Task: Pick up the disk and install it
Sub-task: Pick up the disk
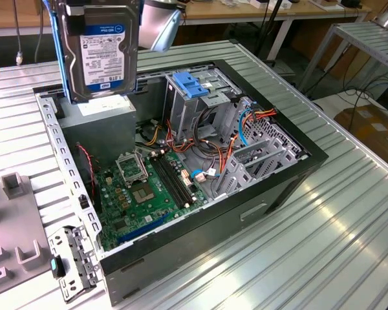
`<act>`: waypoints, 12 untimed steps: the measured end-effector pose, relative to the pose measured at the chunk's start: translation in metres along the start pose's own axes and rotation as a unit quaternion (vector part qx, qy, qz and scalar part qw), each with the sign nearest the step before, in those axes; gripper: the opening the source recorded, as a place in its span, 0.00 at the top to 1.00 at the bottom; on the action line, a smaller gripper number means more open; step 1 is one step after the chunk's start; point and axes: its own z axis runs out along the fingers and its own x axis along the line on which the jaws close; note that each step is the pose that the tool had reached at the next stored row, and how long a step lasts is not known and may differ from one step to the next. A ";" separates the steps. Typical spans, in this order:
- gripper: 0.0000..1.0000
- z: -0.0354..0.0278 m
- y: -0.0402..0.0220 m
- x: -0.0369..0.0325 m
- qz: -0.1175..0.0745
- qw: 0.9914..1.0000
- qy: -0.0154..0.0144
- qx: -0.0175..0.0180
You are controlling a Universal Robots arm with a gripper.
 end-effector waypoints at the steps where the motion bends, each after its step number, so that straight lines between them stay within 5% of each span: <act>1: 0.63 0.0001 -0.0041 0.0000 0.000 1.000 0.000 0.000; 12: 0.63 0.0010 -0.0417 0.0002 0.000 1.000 0.000 0.000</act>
